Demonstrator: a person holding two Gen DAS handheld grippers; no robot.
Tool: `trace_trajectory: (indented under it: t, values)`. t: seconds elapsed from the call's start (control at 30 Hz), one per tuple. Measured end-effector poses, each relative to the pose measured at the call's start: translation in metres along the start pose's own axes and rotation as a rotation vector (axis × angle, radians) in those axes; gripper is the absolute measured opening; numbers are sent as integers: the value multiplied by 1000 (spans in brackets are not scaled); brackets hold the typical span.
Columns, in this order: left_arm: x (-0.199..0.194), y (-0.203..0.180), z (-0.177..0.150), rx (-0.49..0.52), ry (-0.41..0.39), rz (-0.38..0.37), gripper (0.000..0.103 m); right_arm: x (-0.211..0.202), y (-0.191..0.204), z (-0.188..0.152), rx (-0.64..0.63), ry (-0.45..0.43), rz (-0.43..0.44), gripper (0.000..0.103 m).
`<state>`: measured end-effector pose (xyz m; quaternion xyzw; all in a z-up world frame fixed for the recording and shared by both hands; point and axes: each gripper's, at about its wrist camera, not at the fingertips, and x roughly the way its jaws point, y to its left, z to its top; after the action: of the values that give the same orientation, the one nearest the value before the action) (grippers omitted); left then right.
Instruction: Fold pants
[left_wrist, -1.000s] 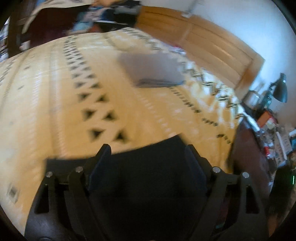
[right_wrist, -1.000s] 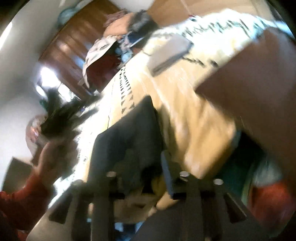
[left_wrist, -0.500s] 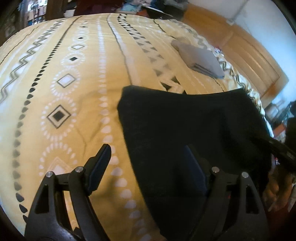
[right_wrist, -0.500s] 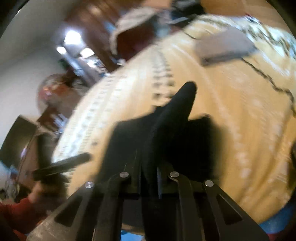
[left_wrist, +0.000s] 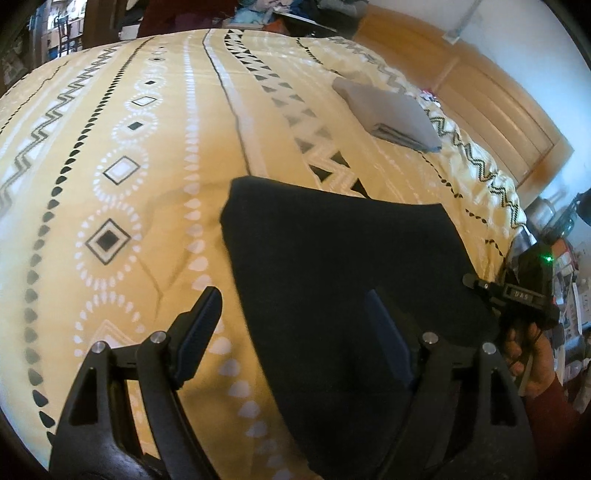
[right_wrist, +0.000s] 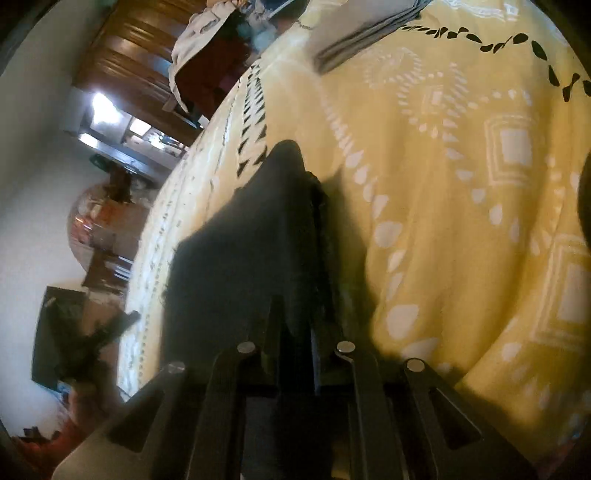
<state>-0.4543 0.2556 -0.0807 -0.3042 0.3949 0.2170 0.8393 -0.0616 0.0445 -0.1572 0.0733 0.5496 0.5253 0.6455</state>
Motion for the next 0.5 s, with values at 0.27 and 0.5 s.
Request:
trace_trajectory:
  t: [0.27,0.5]
  values:
    - [19,29,-20,-76,87,-18,82,0,12,2,-92,87,-95,54]
    - [55,42,-25,-167,89,-181,89,41,25,8,-94,183,-41,68]
